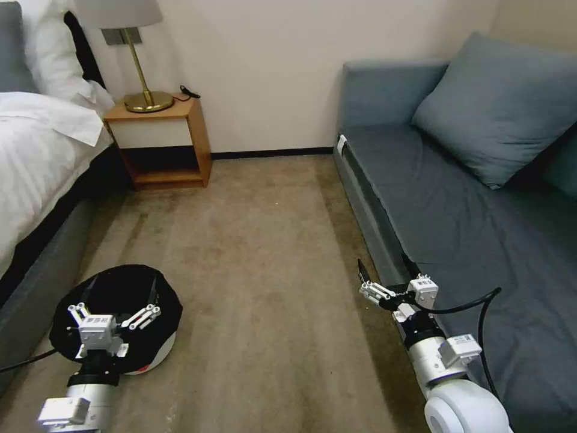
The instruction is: Pick up the trash bin, then pick up the garbage on the floor and place it into the trash bin.
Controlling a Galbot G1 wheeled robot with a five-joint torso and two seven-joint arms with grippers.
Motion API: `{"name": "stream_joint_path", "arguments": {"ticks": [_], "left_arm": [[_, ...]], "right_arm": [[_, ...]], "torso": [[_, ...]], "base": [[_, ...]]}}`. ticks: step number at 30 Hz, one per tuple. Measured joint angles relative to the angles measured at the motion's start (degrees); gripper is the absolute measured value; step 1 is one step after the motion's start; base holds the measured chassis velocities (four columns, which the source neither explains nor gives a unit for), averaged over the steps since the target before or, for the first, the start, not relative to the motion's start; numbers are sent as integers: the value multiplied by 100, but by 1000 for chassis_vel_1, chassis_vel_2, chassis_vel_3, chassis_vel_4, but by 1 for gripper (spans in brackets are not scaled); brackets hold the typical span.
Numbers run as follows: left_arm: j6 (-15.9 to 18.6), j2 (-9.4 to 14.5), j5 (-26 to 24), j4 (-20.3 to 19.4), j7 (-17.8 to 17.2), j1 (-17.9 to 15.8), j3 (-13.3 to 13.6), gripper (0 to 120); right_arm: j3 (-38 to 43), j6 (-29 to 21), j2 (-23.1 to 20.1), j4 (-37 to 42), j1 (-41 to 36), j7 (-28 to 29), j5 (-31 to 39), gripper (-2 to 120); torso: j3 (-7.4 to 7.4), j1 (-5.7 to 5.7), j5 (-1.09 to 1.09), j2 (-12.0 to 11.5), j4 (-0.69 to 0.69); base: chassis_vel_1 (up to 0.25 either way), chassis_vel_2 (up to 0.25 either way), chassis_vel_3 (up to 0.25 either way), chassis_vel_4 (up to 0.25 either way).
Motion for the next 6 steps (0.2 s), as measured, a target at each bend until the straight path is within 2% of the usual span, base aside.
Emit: {"name": "stream_joint_path", "arguments": {"ticks": [6], "left_arm": [[6,2,-6,2,-2,-2,-3,100]], "right_arm": [[0,0,0,0,0,0,0,100]], "torso": [[0,0,0,0,0]], "base": [[0,0,0,0]]}}
